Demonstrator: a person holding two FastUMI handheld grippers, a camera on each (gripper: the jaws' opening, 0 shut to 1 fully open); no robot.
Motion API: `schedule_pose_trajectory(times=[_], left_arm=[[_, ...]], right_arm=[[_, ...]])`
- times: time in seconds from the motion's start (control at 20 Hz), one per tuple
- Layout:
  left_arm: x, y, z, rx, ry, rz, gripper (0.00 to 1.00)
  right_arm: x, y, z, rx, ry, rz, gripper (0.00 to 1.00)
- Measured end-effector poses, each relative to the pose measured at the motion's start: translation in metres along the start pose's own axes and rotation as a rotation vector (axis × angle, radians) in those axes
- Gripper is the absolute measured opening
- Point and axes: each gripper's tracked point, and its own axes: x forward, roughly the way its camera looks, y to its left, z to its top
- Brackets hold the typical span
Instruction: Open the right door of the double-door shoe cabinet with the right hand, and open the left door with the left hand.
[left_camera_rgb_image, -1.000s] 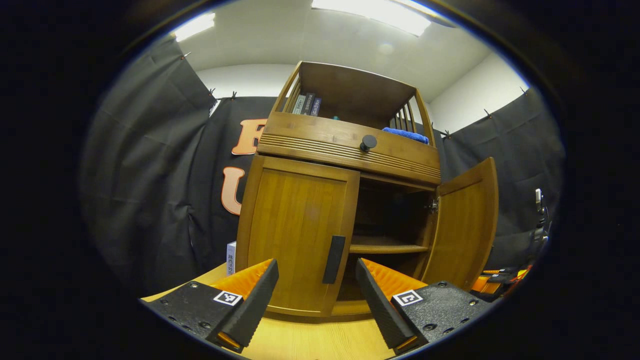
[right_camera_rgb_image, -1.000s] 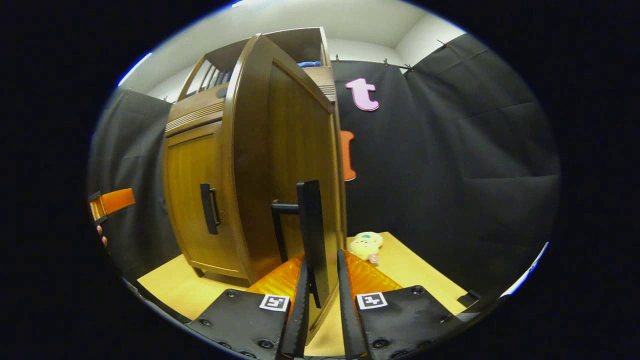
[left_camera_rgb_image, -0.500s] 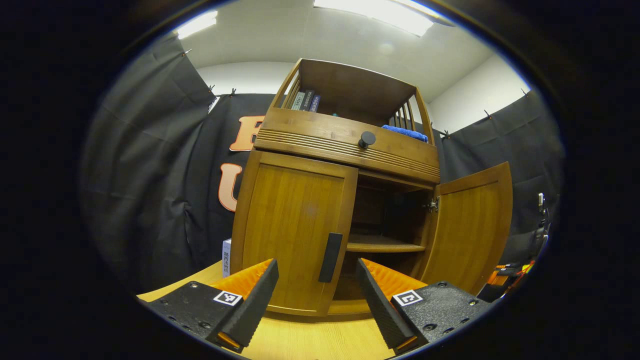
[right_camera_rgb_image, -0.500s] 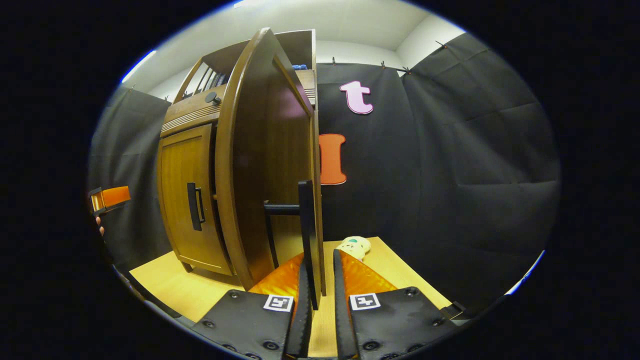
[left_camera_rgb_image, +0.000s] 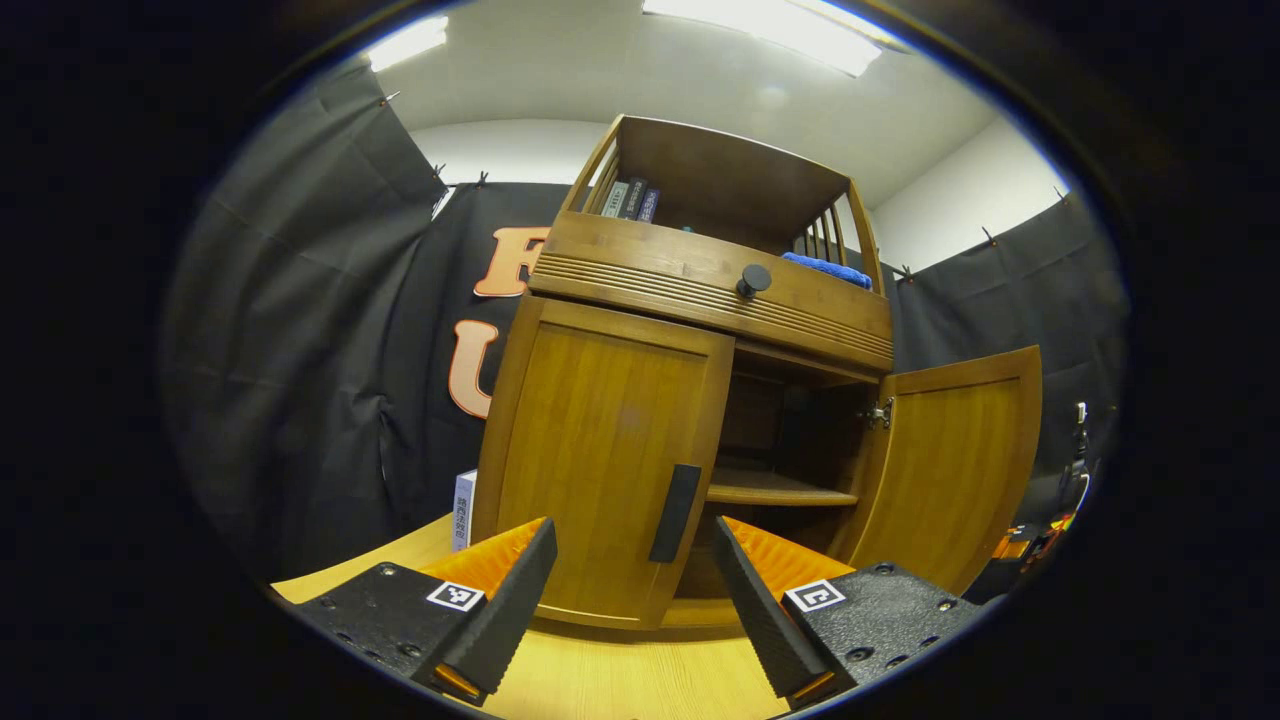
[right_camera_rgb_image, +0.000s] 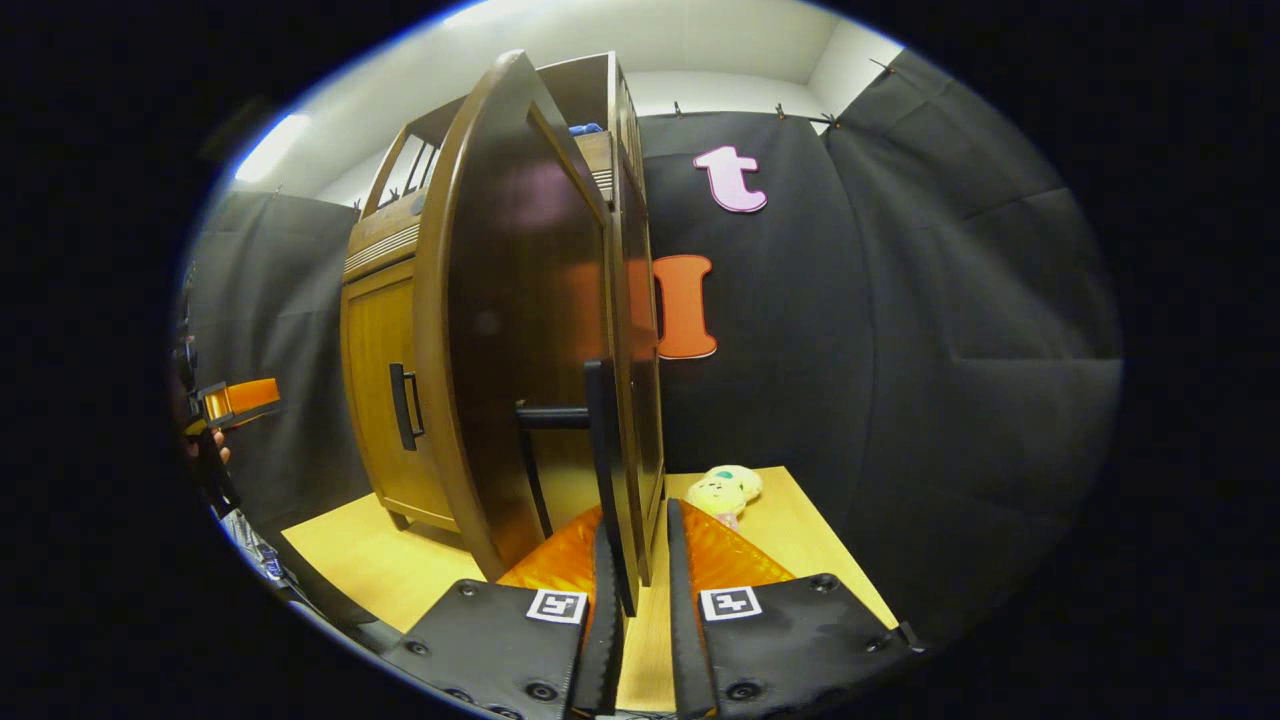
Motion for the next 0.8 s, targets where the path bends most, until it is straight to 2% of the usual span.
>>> schedule_pose_trajectory(times=[0.05,0.1,0.15,0.35,0.4,0.55,0.6,0.65,0.7,0.8], left_arm=[[-0.002,0.003,0.001,-0.004,-0.002,0.010,0.93],[-0.003,0.007,0.002,-0.008,-0.004,0.019,0.94],[-0.003,0.010,0.002,-0.009,-0.005,0.027,0.94],[-0.007,0.024,0.004,-0.011,-0.009,0.063,0.94],[-0.008,0.029,0.004,-0.008,-0.011,0.075,0.95],[-0.008,0.033,0.005,-0.005,-0.015,0.087,0.91],[-0.010,0.036,0.007,-0.005,-0.021,0.094,0.91],[-0.010,0.038,0.009,-0.005,-0.026,0.102,0.91],[-0.011,0.039,0.009,-0.006,-0.028,0.102,0.98],[-0.010,0.039,0.007,0.000,-0.024,0.095,0.98]], right_arm=[[0.001,-0.001,0.002,-0.003,-0.002,0.012,0.32],[0.001,-0.002,0.002,-0.008,-0.003,0.020,0.30],[0.001,-0.003,0.002,-0.009,0.000,0.026,0.34],[-0.002,-0.006,0.000,-0.007,0.000,0.034,0.34],[-0.002,-0.005,0.001,-0.009,-0.002,0.032,0.30],[-0.004,-0.001,0.000,-0.006,-0.014,0.026,0.30],[-0.006,0.000,-0.001,-0.005,-0.019,0.019,0.34],[-0.009,-0.001,-0.003,-0.005,-0.023,0.003,0.30],[-0.015,-0.001,-0.006,-0.002,-0.024,0.000,0.29],[-0.020,-0.003,-0.010,0.013,-0.023,-0.019,0.24]])
